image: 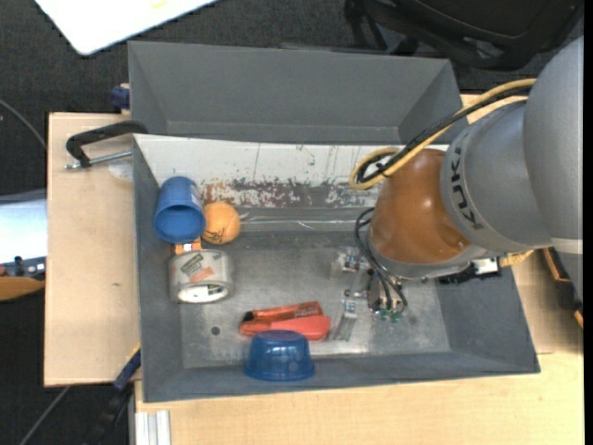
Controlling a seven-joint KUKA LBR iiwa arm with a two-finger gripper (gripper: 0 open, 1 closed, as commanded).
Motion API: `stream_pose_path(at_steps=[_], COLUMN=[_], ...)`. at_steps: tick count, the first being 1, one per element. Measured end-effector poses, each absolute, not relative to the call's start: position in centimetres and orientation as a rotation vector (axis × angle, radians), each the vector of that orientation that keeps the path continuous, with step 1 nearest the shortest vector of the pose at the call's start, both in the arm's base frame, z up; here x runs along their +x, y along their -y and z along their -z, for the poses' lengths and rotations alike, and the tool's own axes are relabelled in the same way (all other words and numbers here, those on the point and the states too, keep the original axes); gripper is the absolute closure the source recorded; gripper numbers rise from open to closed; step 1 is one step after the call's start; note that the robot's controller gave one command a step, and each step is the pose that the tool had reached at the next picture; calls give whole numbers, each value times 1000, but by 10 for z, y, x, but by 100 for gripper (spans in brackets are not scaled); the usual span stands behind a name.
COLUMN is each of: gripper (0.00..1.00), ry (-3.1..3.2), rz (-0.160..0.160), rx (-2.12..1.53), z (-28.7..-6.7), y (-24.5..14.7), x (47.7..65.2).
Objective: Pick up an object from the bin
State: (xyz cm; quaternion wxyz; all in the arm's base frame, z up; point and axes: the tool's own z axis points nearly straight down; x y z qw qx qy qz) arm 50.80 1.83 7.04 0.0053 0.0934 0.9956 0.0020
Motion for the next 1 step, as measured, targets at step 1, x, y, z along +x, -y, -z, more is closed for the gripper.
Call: stream_pose_path(at_steps=[1], gripper=[0], ry=[-3126], rz=[-6], rx=[-161], z=[-72], y=[-31], x=[500])
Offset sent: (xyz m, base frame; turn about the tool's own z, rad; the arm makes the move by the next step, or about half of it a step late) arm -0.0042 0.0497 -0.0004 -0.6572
